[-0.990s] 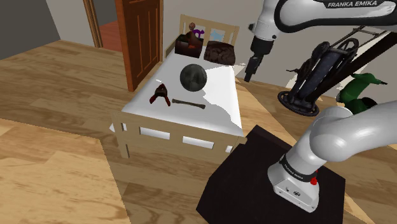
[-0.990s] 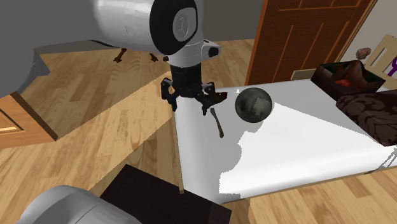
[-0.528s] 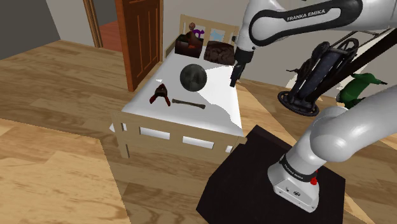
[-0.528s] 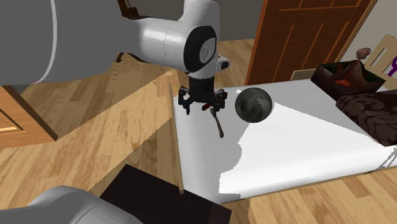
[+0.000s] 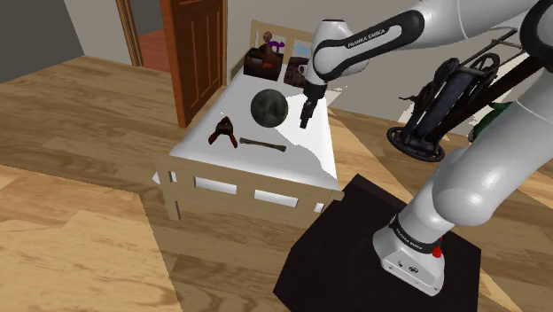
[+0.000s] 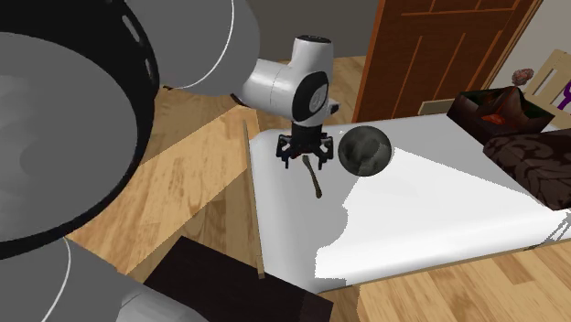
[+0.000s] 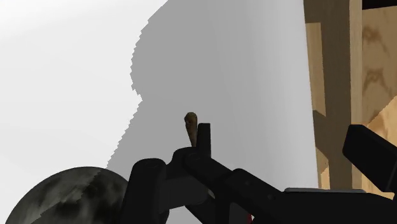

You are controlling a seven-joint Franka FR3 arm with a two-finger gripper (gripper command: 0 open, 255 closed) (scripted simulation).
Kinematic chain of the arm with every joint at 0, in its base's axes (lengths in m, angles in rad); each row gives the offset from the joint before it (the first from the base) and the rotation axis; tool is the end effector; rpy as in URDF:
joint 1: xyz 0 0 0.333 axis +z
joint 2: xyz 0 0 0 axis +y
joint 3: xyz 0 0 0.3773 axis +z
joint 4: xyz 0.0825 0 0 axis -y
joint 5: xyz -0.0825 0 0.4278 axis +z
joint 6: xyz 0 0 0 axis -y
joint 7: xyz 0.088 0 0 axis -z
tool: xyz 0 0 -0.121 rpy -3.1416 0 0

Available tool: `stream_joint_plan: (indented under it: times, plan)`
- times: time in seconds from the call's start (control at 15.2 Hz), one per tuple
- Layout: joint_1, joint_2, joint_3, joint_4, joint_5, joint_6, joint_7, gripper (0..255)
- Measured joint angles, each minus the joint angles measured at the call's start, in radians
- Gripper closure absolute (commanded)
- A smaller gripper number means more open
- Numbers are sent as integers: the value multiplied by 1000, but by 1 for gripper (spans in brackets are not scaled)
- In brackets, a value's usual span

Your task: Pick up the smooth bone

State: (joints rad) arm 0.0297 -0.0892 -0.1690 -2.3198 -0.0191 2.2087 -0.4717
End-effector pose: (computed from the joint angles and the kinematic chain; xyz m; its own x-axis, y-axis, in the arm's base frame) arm 0.5173 -0.0740 0.3955 0.9409 0.3380 -0.0206 0.3379 -0.9411 -0.0104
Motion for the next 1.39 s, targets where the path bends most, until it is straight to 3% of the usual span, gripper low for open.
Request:
stream_joint_plan:
  times: [0.53,1.19,1.39]
  plan:
    - [-4,319,11,201,93,104,-144,0]
    - [-46,723,70,575,157,116,-271,0]
    - [-52,779,78,623,161,122,-284,0]
